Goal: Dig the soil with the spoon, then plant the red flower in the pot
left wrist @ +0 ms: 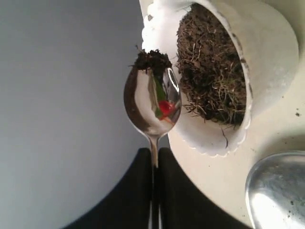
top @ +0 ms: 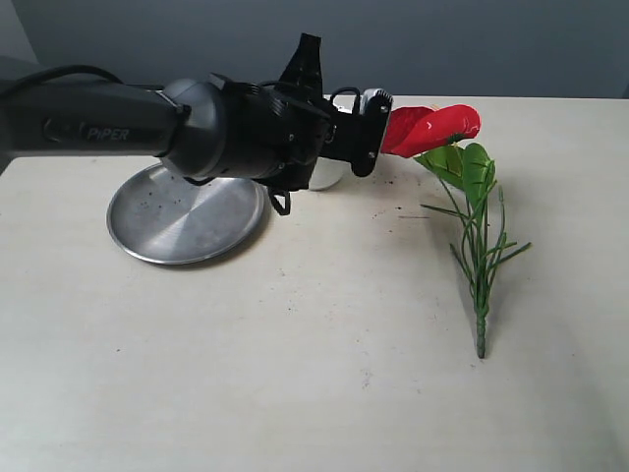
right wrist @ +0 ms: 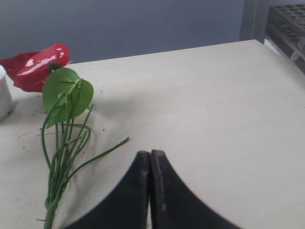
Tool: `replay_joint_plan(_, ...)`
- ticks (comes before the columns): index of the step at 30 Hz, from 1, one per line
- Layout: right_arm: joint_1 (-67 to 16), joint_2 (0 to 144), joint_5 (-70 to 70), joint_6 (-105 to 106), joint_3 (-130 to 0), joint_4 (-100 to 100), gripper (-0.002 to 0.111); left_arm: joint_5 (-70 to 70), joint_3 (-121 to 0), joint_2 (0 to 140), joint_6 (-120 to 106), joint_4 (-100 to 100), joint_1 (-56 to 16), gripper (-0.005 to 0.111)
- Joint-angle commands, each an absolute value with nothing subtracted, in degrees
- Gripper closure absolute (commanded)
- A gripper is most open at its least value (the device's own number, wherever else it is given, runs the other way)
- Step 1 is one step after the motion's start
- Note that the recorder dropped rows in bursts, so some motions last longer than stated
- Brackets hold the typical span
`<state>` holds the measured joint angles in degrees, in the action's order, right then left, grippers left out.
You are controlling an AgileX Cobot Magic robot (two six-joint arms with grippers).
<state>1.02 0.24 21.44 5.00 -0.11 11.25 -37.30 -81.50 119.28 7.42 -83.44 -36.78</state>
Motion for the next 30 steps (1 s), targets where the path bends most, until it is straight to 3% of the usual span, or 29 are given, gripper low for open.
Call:
replay_joint_plan(1, 1.0, 0.0, 20.8, 5.1, 0.0, 11.0, 0.108, -38.6, -81.7, 118.6, 10.0, -82.9, -37.2, 0.106)
replay_joint_plan(30, 1.0, 0.0, 20.8, 5.1, 0.0, 11.0, 0.108, -39.4, -81.7, 118.6, 12.1, -82.9, -37.2, 0.106)
